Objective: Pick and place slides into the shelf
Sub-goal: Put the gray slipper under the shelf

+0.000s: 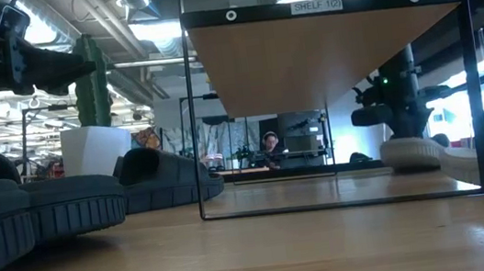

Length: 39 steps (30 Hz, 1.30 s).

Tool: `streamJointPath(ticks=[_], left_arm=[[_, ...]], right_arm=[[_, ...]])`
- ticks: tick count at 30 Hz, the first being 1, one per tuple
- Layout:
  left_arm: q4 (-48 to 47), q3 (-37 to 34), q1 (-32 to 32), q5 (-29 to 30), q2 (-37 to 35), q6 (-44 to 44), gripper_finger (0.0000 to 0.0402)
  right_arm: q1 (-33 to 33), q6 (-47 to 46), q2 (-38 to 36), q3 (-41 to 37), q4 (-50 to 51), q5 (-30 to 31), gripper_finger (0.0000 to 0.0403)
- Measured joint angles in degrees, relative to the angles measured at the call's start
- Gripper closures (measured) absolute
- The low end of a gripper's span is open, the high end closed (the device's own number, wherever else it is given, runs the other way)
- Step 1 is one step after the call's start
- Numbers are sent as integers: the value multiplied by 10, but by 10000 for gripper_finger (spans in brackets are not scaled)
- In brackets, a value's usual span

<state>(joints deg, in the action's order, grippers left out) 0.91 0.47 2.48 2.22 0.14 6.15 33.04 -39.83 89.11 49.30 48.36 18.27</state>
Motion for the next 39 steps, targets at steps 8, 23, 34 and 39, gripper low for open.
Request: streamJointPath(ticks=[8, 23, 34, 39], left_arm=[[0, 0, 0, 0, 0, 0, 254], [0, 0, 0, 0, 0, -1, 254], [0, 0, 0, 0, 0, -1, 254], [0, 0, 0, 0, 0, -1, 254]], right_arm=[[0, 16, 0, 6, 10, 1, 303], [0, 37, 0, 117, 172, 1, 224], [2, 406, 0, 222, 287, 1, 240], [2, 604, -1, 256, 289, 1, 244]])
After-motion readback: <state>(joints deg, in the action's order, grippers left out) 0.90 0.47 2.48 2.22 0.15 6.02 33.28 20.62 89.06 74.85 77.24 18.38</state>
